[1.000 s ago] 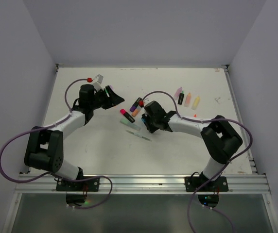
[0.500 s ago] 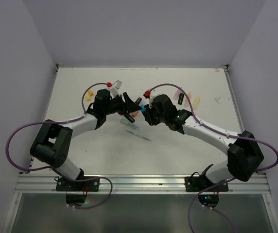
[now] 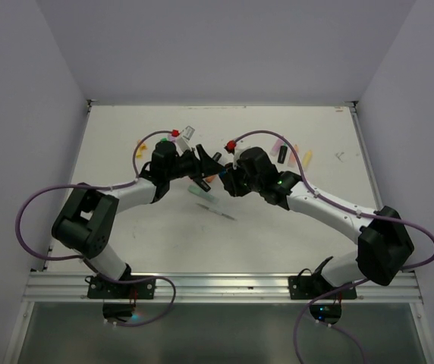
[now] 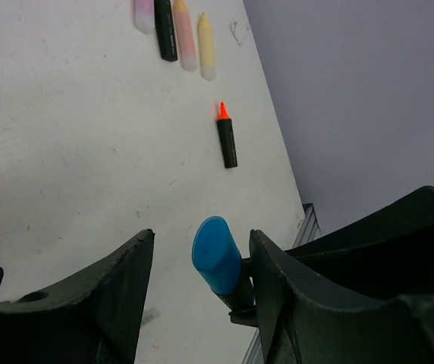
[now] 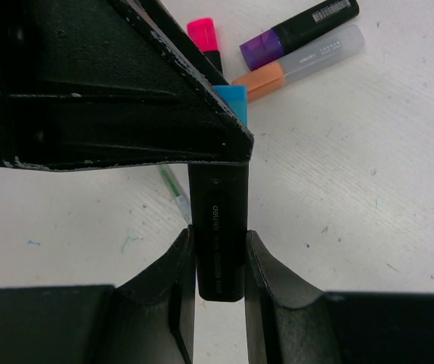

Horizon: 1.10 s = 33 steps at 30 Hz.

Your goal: Open the pen caps

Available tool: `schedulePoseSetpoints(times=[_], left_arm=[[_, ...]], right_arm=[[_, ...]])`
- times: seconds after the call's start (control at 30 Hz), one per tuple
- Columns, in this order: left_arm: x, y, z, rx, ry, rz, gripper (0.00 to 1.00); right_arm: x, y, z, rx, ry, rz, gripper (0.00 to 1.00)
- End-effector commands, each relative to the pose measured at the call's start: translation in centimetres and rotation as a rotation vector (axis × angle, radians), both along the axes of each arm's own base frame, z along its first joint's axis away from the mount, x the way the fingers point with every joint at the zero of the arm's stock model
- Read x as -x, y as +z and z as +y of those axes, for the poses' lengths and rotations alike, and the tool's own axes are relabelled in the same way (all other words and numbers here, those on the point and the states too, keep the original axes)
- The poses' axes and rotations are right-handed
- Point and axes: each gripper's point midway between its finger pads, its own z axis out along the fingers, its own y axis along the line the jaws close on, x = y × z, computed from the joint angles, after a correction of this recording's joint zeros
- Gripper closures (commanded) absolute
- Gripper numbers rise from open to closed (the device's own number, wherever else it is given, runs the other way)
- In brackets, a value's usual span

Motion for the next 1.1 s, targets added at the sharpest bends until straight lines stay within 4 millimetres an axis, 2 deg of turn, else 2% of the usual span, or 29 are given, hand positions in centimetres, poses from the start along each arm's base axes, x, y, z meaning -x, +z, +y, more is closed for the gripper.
schedulePoseSetpoints(times=[0.0,0.23,0.33,0.43,0.47,0.53,0.57,0.6,0.63,0.67,0.7,0.73,0.83,0.93,1.03,1.07], left_arm=[[0.0,1.6,-1.1,0.055,-0.032,-0.039,0.44],[-0.4,2.4,-1.4,0.085,-0.022,-0.042,0.45],[-0.4,2.7,-1.4,0.086,-0.019,-0.045,0.49],[-0.4,2.7,-1.4,0.088,-0.019,-0.045,0.61],[-0.2,2.8,-1.5,0.090,-0.023,-0.045,0.69],[-0.1,2.8,-1.7,0.092,-0.029,-0.045,0.80],[0.0,2.9,-1.7,0.094,-0.033,-0.044,0.93],[0.1,2.9,-1.8,0.095,-0.036,-0.047,1.00],[0.1,2.8,-1.8,0.098,-0.037,-0.040,1.00],[0.2,3.1,-1.8,0.105,-0.037,-0.050,1.00],[0.2,3.2,-1.8,0.112,-0.037,-0.051,1.00],[0.4,3.2,-1.8,0.119,-0.041,-0.043,1.00],[0.5,3.5,-2.0,0.141,-0.050,-0.038,1.00],[0.5,3.9,-2.2,0.164,-0.055,-0.035,1.00],[0.0,4.3,-2.3,0.170,-0.047,-0.037,1.00],[-0.2,4.4,-2.4,0.166,-0.042,-0.037,1.00]], right_arm=[[-0.2,3.5,1.5,-0.102,0.027,-0.046,1.00],[0.0,3.0,1.6,-0.109,0.031,-0.033,1.00],[0.1,2.9,1.6,-0.107,0.034,-0.030,1.00],[0.0,3.1,1.4,-0.109,0.028,-0.035,1.00],[0.0,3.1,1.4,-0.110,0.025,-0.038,1.00],[-0.2,3.3,1.5,-0.119,0.016,-0.043,1.00],[-0.3,3.4,1.6,-0.122,0.013,-0.044,1.00],[-0.3,3.2,1.7,-0.118,0.014,-0.037,1.00],[-0.4,3.4,1.9,-0.124,0.014,-0.038,0.98],[-0.5,3.3,2.0,-0.129,0.015,-0.035,0.74],[-0.7,3.4,2.2,-0.137,0.015,-0.042,0.59],[-0.8,3.2,2.3,-0.137,0.016,-0.038,0.54],[-1.3,2.7,2.6,-0.124,0.007,-0.035,0.52],[-1.6,2.3,2.9,-0.117,0.010,-0.027,0.55],[-1.5,1.6,3.0,-0.113,0.008,-0.004,1.00],[-1.2,1.2,3.0,-0.108,0.017,0.009,1.00]])
